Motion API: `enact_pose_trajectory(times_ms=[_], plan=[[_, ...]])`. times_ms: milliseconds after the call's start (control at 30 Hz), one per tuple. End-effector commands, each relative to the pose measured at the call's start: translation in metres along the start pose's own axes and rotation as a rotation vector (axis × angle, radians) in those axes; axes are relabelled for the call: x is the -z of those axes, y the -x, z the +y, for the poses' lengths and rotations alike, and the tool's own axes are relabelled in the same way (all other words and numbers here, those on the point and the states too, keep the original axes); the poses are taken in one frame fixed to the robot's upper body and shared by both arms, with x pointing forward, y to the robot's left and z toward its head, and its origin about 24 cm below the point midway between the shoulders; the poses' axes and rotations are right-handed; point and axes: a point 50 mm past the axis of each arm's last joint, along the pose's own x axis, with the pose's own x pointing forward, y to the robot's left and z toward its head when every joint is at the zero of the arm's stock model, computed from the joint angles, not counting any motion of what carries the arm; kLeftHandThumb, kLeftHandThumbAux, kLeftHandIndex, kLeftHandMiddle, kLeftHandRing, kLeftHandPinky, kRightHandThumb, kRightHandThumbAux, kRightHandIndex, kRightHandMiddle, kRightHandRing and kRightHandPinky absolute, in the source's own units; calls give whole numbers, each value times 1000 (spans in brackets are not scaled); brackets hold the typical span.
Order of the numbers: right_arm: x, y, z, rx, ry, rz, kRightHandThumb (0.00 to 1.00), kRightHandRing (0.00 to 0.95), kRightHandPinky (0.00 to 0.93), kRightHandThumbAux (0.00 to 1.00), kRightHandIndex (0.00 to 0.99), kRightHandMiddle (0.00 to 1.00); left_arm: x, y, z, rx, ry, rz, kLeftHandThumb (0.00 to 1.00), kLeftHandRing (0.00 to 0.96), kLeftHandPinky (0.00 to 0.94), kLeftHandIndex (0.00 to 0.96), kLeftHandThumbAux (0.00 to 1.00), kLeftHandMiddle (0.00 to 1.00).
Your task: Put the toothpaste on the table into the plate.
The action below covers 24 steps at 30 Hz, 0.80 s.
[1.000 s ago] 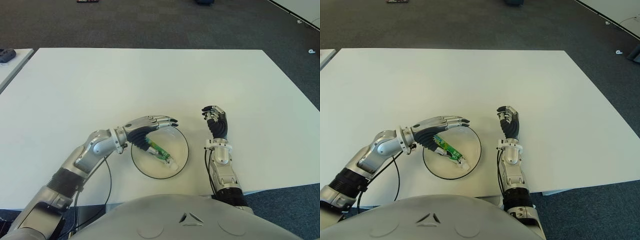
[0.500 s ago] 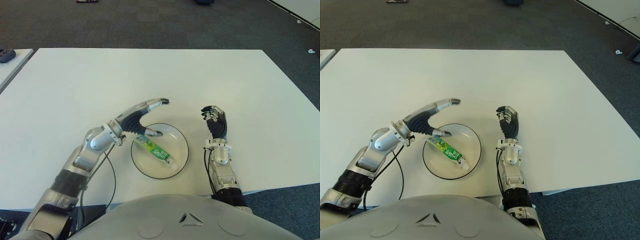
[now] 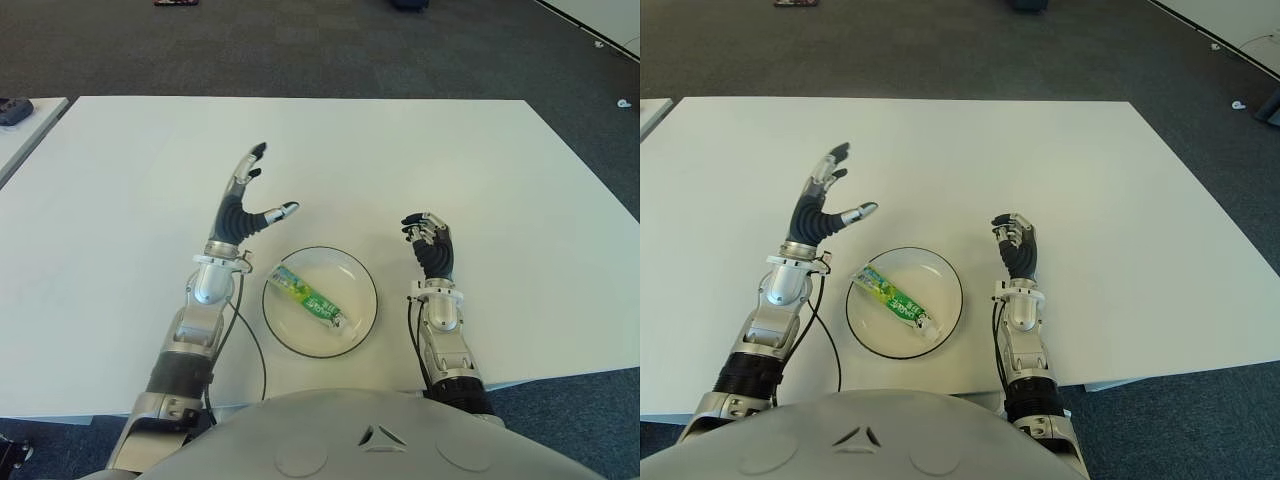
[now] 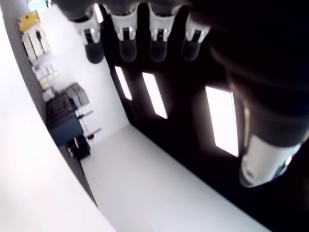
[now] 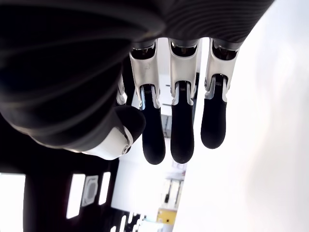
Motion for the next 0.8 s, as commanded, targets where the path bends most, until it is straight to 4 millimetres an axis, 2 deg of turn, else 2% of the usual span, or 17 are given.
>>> enact_pose_trajectory(times_ms=[33, 133, 433, 600, 667, 800], plan=[[1, -1, 0, -1, 1, 7, 710, 470, 486, 730, 422, 467, 15, 5, 10, -95, 1, 69, 94, 112, 184, 52, 704, 104], [1, -1, 0, 0, 7, 4, 709, 467, 482, 730, 422, 468, 24, 8, 15, -129, -5, 89, 72, 159, 230, 77, 717, 147], [2, -2, 1, -8, 18, 9, 709, 465, 478, 730, 423, 473, 39, 13, 14, -190, 3, 124, 55, 217, 287, 131, 764, 196], [1, -2, 0, -15, 10, 12, 709, 466, 483, 730, 422, 469, 46, 15, 12, -205, 17, 164, 68, 280, 328, 246, 853, 284], [2, -3, 0, -14, 9, 15, 709, 470, 490, 730, 422, 469, 49, 17, 12, -210, 19, 178, 57, 326, 377, 300, 904, 331], [1, -4, -1, -10, 9, 17, 709, 475, 494, 730, 422, 470, 53, 20, 10, -219, 26, 202, 52, 364, 408, 361, 949, 370]])
